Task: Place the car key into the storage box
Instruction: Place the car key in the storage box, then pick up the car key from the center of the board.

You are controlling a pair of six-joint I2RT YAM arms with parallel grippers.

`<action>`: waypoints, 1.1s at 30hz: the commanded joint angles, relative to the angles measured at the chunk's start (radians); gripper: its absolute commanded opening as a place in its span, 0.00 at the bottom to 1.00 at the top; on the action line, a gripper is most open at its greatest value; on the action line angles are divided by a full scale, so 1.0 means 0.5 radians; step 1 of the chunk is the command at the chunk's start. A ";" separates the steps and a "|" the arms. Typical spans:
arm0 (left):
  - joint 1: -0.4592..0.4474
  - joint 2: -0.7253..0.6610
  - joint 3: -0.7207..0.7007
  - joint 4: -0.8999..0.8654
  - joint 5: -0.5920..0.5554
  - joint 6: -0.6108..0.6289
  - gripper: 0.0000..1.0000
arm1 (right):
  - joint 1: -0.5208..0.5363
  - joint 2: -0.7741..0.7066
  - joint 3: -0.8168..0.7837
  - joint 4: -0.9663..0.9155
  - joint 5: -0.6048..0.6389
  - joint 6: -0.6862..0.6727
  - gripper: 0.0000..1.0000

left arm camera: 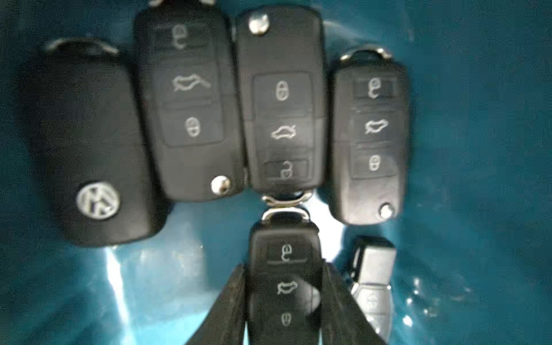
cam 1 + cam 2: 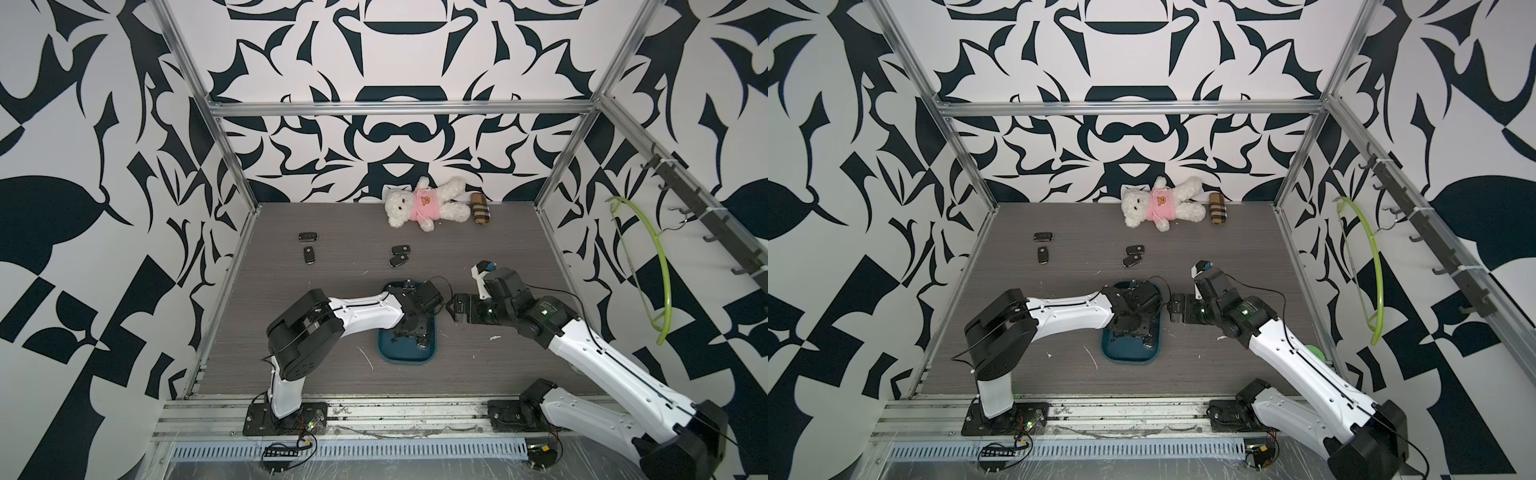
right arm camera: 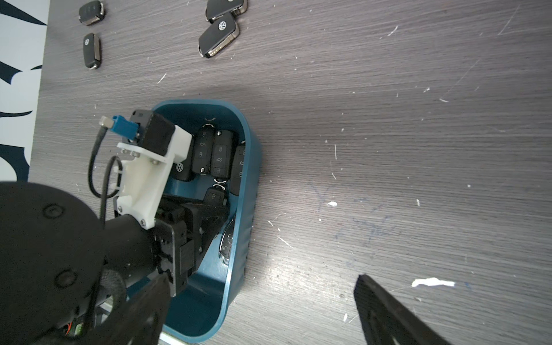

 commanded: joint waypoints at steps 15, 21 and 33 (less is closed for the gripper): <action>-0.003 -0.125 0.036 -0.142 -0.061 0.032 0.68 | -0.005 -0.012 -0.003 0.055 0.017 0.015 0.99; 0.060 -0.342 0.027 -0.278 -0.177 0.012 0.77 | -0.004 0.036 0.044 0.120 -0.040 0.004 0.99; 0.514 -0.678 0.024 -0.432 -0.221 0.124 0.99 | -0.006 0.370 0.274 0.365 -0.223 -0.030 0.99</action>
